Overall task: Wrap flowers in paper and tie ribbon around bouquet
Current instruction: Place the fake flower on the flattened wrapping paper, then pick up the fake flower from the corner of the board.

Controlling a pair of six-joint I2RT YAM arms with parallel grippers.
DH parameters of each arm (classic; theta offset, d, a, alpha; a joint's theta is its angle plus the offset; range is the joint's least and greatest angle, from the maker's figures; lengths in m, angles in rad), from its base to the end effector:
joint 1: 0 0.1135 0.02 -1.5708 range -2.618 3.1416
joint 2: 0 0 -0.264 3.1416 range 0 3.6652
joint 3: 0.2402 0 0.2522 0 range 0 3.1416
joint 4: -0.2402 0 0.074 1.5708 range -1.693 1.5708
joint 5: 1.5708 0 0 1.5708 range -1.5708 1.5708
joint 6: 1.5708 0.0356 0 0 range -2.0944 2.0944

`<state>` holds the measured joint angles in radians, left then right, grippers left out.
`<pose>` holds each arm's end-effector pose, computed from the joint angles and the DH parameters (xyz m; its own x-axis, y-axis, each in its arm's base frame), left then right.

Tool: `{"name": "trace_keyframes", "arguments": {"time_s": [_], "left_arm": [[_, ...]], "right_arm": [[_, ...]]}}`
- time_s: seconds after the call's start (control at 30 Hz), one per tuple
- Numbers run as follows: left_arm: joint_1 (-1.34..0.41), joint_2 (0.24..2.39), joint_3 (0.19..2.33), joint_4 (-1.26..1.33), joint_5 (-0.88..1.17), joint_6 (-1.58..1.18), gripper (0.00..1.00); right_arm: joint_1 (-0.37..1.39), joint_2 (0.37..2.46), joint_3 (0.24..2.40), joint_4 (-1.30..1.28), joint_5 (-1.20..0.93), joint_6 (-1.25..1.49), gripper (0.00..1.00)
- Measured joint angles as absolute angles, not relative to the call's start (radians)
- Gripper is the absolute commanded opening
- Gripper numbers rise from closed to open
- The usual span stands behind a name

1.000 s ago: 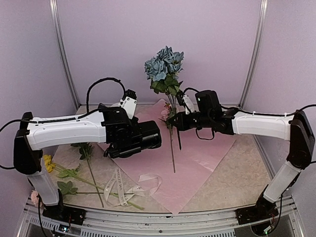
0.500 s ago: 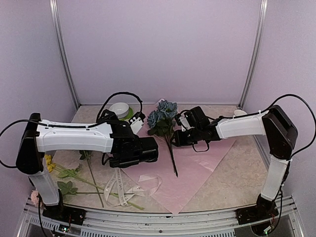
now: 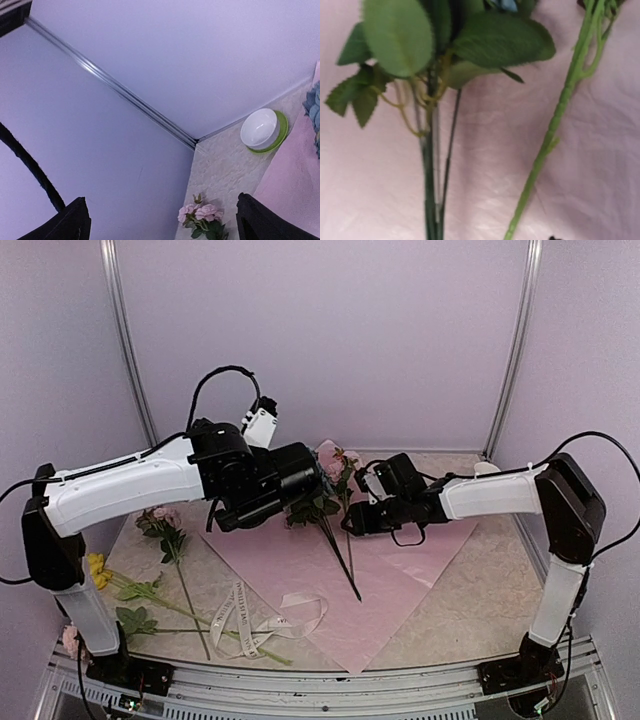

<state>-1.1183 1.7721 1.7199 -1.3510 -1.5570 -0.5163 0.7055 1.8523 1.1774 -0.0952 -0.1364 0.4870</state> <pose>0.1776 -0.2839 0.3459 -0.3450 0.6941 -0.6318 -0.2654 0.5735 0.7750 0.3018 0.2634 0.1848 -0.8038 -0.0756 -0.5901 -0.3853 0.8219 0.4196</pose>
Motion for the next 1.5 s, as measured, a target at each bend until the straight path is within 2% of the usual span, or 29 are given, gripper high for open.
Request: {"name": "trace_keyframes", "arguments": {"time_s": [0.3, 0.37, 0.43, 0.5, 0.57, 0.67, 0.73, 0.83, 0.97, 1.07, 1.2, 1.33, 1.5], "left_arm": [[-1.108, 1.659, 1.832, -1.306, -1.553, -0.931, 0.99], [-1.111, 1.552, 1.748, -1.091, -1.520, -0.877, 0.99], [-1.113, 1.393, 1.576, -0.780, -1.416, -0.707, 0.99], [-1.112, 1.191, 1.328, -0.401, -1.225, -0.527, 0.99], [-1.108, 1.073, 1.198, -0.202, -1.108, -0.424, 0.99], [-1.097, 1.051, 1.242, -0.060, -1.027, -0.314, 0.99], [-1.085, 1.089, 1.310, -0.042, -1.016, -0.290, 0.95], [-1.042, 1.135, 1.347, -0.110, -1.017, -0.346, 0.77], [-0.873, 1.155, 1.245, -0.346, -0.973, -0.571, 0.69], [-0.733, 1.137, 1.090, -0.468, -0.903, -0.711, 0.68], [-0.599, 1.103, 0.896, -0.541, -0.806, -0.826, 0.74], [-0.532, 1.144, 0.774, -0.566, -0.728, -0.921, 0.64], [-0.515, 1.253, 0.650, -0.532, -0.632, -0.987, 0.62]], "right_arm": [[0.706, 1.778, 1.177, -0.102, -0.137, 0.457, 0.57], [0.706, 1.769, 1.177, -0.102, -0.136, 0.447, 0.58], [0.706, 1.763, 1.177, -0.103, -0.136, 0.437, 0.58], [0.706, 1.761, 1.178, -0.105, -0.136, 0.430, 0.58], [0.706, 1.761, 1.179, -0.108, -0.135, 0.422, 0.58], [0.706, 1.760, 1.179, -0.110, -0.134, 0.413, 0.58], [0.706, 1.758, 1.179, -0.112, -0.135, 0.408, 0.58], [0.706, 1.756, 1.181, -0.117, -0.139, 0.403, 0.58], [0.706, 1.755, 1.181, -0.117, -0.145, 0.398, 0.58], [0.706, 1.755, 1.181, -0.117, -0.150, 0.394, 0.58], [0.706, 1.751, 1.174, -0.115, -0.154, 0.388, 0.58], [0.706, 1.739, 1.158, -0.116, -0.154, 0.385, 0.58], [0.706, 1.737, 1.145, -0.116, -0.156, 0.382, 0.59]]}}
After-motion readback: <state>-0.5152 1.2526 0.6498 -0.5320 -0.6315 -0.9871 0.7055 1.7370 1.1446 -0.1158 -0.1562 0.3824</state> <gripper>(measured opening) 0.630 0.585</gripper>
